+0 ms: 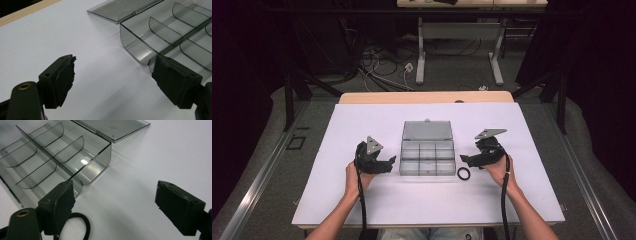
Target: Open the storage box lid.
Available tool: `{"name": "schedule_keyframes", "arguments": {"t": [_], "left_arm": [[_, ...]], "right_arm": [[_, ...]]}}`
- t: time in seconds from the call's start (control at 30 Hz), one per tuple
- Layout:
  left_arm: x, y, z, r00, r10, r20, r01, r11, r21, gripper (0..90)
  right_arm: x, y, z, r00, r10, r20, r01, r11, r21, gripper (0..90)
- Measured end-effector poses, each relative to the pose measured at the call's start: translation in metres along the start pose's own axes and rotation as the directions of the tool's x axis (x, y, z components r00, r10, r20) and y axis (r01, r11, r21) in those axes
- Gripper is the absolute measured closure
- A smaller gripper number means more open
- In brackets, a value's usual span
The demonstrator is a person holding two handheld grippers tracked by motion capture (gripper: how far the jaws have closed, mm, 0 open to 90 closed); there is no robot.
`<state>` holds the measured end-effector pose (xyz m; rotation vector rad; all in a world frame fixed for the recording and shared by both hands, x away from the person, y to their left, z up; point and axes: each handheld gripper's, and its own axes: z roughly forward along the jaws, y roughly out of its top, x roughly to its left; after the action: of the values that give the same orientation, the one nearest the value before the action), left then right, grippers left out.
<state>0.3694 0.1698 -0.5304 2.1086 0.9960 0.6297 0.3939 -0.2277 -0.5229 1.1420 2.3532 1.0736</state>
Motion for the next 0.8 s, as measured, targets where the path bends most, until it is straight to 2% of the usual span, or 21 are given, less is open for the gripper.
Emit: {"name": "schedule_keyframes", "arguments": {"t": [0.1, 0.2, 0.3, 0.43, 0.67, 0.8], "left_arm": [[0.000, -0.004, -0.006, 1.0000, -0.006, 0.001, 0.006, 1.0000, 0.006, 16.0], [-0.002, -0.008, -0.011, 0.9999, 0.009, -0.009, -0.009, 0.9999, 0.012, 15.3], [-0.005, -0.012, -0.014, 1.0000, 0.009, -0.001, -0.009, 0.9998, 0.017, 14.7], [-0.008, -0.016, -0.021, 0.9996, 0.026, -0.009, -0.026, 0.9993, 0.027, 13.2], [-0.009, -0.026, -0.034, 0.9999, -0.005, -0.015, 0.006, 0.9997, 0.024, 10.6], [-0.012, -0.032, -0.042, 0.9997, -0.005, -0.025, 0.006, 0.9995, 0.031, 8.6]], "right_arm": [[0.000, -0.002, -0.006, 1.0000, -0.008, -0.006, 0.008, 1.0000, -0.003, 15.2], [0.002, -0.006, -0.009, 1.0000, -0.002, -0.009, 0.002, 0.9999, -0.012, 14.9], [0.003, -0.009, -0.012, 0.9999, -0.010, -0.006, 0.010, 0.9999, 0.004, 14.5], [0.005, -0.013, -0.016, 0.9999, -0.010, -0.012, 0.010, 0.9999, -0.012, 14.1], [0.010, -0.018, -0.021, 0.9998, -0.012, -0.014, 0.012, 0.9999, -0.008, 12.5], [0.011, -0.021, -0.024, 0.9998, -0.017, -0.012, 0.017, 0.9998, -0.005, 11.7]]}}
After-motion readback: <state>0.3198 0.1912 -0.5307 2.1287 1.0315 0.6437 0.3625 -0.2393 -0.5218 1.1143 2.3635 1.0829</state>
